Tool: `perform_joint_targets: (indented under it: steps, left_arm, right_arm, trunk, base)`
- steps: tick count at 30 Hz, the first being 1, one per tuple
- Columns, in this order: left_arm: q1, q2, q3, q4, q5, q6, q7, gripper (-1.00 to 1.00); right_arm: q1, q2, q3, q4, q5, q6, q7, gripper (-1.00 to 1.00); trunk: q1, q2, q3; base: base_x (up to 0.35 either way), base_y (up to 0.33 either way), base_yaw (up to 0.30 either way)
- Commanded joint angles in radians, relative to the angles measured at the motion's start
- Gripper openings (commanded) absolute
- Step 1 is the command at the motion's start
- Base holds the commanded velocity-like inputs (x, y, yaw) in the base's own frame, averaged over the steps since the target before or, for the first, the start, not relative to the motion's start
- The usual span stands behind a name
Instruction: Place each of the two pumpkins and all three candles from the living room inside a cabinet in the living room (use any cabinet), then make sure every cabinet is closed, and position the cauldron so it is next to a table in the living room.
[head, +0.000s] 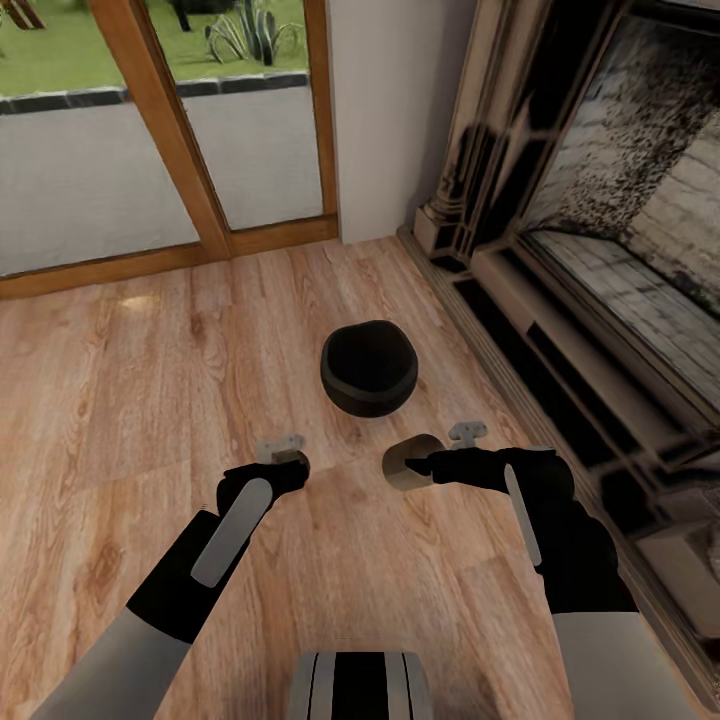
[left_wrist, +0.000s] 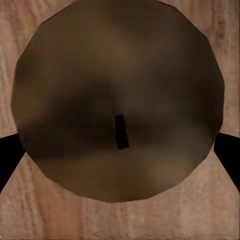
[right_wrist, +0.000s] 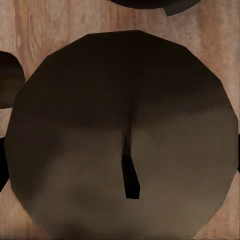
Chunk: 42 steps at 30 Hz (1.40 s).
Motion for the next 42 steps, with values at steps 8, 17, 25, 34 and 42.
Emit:
perform_joint_targets:
  steps: [8, 17, 25, 34, 42]
  left_arm:
    - [0.0, 0.0, 0.001, -0.001, 0.001, 0.001, 0.0, -1.0]
    - [0.0, 0.0, 0.002, -0.001, 0.001, 0.001, 0.0, -1.0]
    - [0.0, 0.0, 0.003, -0.001, 0.002, 0.001, 0.0, -1.0]
    - [0.0, 0.0, 0.003, -0.001, 0.003, 0.001, -0.001, -1.0]
    - [0.0, 0.0, 0.003, -0.001, 0.003, 0.001, -0.001, -1.0]
  right_arm:
    - [0.0, 0.0, 0.0, 0.0, -0.003, 0.001, -0.001, -1.0]
    - [0.0, 0.002, 0.001, 0.006, -0.003, 0.001, -0.001, -1.0]
    - [0.0, 0.002, 0.0, 0.006, -0.003, 0.0, -0.001, -1.0]
    - [0.001, 0.002, 0.0, 0.006, -0.003, 0.0, 0.0, -1.0]
    - [0.011, 0.001, 0.0, 0.006, -0.003, 0.0, 0.002, -1.0]
  trunk:
    - [-0.004, 0.002, 0.031]
    - [-0.008, 0.004, 0.072]
    - [-0.011, 0.006, 0.112]
    - [-0.015, 0.008, 0.157]
    - [-0.019, 0.01, 0.196]
  base:
    - [-0.159, 0.0, 0.0]
    - [-0.005, 0.0, -0.134]
    - [0.0, 0.0, -0.224]
    - [-0.193, 0.098, -0.226]
    - [-0.085, 0.044, -0.226]
